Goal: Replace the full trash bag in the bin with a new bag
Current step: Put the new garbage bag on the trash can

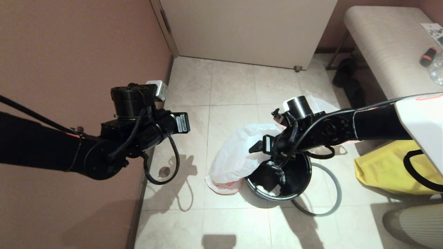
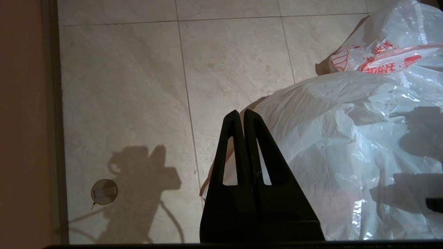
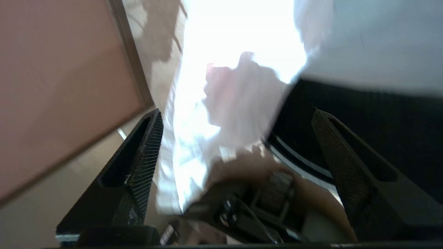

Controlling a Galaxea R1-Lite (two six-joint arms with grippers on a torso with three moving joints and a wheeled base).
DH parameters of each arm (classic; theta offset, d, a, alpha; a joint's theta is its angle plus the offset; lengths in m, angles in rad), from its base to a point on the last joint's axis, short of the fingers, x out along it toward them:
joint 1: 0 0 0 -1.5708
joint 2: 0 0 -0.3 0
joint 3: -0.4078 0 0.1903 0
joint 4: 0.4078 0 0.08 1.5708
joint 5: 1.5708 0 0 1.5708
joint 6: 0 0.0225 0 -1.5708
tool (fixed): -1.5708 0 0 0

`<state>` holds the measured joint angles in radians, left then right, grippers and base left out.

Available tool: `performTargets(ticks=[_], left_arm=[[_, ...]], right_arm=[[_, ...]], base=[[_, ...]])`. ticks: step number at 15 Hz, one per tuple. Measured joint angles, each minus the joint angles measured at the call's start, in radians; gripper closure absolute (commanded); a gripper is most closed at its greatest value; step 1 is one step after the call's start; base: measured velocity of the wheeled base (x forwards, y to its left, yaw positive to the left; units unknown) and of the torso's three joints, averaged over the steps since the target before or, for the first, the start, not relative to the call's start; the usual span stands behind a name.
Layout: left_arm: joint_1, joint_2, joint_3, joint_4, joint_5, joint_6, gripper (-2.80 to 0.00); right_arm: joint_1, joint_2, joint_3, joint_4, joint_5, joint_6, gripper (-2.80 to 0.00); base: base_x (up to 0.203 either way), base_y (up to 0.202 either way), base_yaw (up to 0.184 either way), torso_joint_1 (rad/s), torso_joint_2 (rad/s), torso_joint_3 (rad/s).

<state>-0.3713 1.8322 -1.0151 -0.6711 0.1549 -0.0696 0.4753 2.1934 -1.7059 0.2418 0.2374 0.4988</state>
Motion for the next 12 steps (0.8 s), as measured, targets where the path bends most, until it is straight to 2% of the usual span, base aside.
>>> performTargets(ticks=[4, 5, 12], left_arm=[[0.0, 0.008, -0.005, 0.0, 0.0, 0.0, 0.0], [0.0, 0.011, -0.006, 0.0, 0.0, 0.0, 0.0], [0.0, 0.027, -0.008, 0.0, 0.001, 0.0, 0.0]], right_arm=[[-0.013, 0.101, -0.099, -0.047, -0.006, 0.017, -2.8], [-0.015, 0.12, -0.114, -0.048, -0.008, 0.017, 0.0], [-0.03, 0.168, -0.154, -0.04, -0.011, 0.019, 0.0]], base=[[0.0, 0.0, 0.0, 0.0, 0.0, 0.0], [0.0, 0.0, 0.0, 0.0, 0.0, 0.0], [0.0, 0.0, 0.0, 0.0, 0.0, 0.0]])
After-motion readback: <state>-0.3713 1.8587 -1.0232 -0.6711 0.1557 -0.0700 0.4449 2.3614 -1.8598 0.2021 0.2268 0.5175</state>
